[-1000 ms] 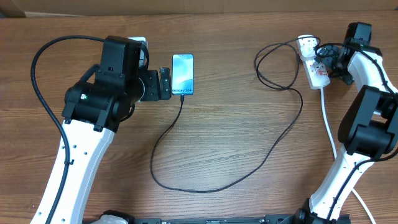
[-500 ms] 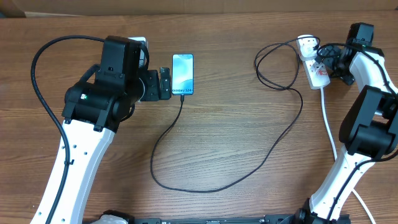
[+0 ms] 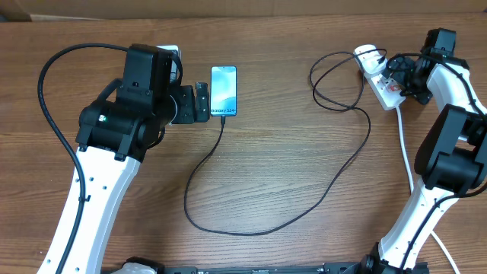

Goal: Plug charger to phone and switch on socket

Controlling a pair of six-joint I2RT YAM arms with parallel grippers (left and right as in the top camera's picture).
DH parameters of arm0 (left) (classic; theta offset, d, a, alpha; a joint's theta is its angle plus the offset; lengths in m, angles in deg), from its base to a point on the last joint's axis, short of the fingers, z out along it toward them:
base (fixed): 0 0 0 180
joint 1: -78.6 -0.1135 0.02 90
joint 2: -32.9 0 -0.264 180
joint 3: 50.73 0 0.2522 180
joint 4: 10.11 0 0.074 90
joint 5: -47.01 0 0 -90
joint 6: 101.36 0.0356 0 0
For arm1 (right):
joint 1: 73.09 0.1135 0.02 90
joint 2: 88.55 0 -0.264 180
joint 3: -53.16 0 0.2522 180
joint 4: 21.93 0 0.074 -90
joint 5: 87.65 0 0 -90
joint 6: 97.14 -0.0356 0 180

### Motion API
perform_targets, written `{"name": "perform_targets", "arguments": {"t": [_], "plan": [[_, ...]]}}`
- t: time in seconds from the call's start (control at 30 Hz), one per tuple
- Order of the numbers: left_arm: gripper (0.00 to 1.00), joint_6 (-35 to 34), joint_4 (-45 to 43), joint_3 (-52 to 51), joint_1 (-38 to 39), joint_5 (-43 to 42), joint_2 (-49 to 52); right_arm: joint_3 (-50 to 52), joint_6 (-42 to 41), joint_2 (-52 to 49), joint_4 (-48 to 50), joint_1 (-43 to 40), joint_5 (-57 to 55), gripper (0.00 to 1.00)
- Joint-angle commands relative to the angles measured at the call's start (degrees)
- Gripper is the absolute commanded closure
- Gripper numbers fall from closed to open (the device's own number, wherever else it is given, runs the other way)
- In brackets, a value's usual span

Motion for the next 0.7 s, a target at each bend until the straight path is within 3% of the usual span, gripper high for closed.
{"name": "perform_targets", "arguments": {"t": [0.0,0.37,0.67], "plan": [[0.00,-0.8,0.0,-0.6,0.2,0.7,-0.1,0.4,0.6,-1.0,0.0,2.4,5.0,0.00],[0.00,-0.8,-0.1,-0.6,0.2,0.7,-0.1,0.3,-0.1,4.7,0.0,0.8,4.9,0.00],[0.00,-0.8,-0.4,-0.6,0.2,0.7,-0.1,0.3,-7.2,9.2,2.5,-2.5,4.0,0.00]]}}
